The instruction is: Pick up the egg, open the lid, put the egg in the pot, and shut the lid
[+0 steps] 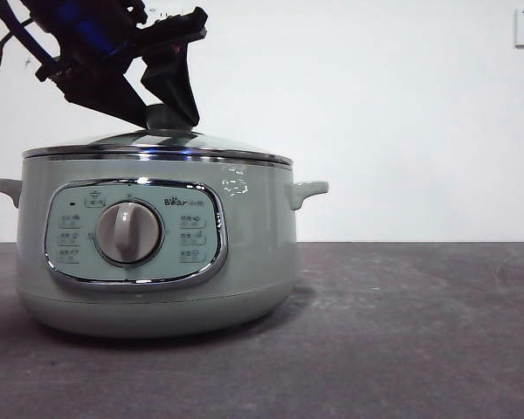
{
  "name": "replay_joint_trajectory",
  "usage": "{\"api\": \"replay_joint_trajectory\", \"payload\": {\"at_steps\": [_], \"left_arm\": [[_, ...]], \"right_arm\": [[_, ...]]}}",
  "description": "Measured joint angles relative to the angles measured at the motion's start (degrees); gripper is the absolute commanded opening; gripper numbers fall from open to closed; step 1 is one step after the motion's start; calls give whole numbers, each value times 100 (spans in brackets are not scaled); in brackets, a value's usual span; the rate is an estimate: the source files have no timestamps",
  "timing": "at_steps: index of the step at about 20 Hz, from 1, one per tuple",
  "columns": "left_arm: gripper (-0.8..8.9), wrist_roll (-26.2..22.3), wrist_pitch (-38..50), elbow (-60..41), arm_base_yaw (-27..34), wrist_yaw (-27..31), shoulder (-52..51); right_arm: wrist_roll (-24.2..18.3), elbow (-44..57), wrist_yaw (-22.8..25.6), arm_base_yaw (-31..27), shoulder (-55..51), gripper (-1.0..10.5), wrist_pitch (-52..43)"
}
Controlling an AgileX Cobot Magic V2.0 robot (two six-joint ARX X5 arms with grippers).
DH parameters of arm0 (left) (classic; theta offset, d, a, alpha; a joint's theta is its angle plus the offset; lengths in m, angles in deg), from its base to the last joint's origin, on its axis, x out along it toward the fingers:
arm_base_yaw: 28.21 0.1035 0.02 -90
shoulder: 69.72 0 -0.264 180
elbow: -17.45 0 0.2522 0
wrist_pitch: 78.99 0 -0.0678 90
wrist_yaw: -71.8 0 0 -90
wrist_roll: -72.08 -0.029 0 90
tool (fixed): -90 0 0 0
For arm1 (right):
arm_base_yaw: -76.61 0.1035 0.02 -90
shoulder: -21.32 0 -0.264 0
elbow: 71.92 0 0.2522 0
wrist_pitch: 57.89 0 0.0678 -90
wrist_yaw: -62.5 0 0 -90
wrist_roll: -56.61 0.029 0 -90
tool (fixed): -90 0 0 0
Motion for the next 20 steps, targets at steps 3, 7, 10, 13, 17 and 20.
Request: {"api": "replay_joint_trajectory", "payload": {"at_steps": [3,7,10,13,17,20], "left_arm": [[293,2,2,0,0,0,0],[351,2,46,-2,0,-15,0],[351,-4,15,-2,-2,-48,-98],[350,-4,-358,284,-2,-50,-527],[345,-7,-1084,586,-2,-70,-1386],[295,-31,-1609,586,-2,-70,-2085]], "right_arm": [[0,0,-2,0,0,438,0],[0,0,-2,0,0,438,0],[0,0,-2,0,-2,438,0],[0,0,-2,0,-15,437,0],[2,431,0,50,-431,393,-356],[7,1331,-4,127,-1054,198,-1027]]}}
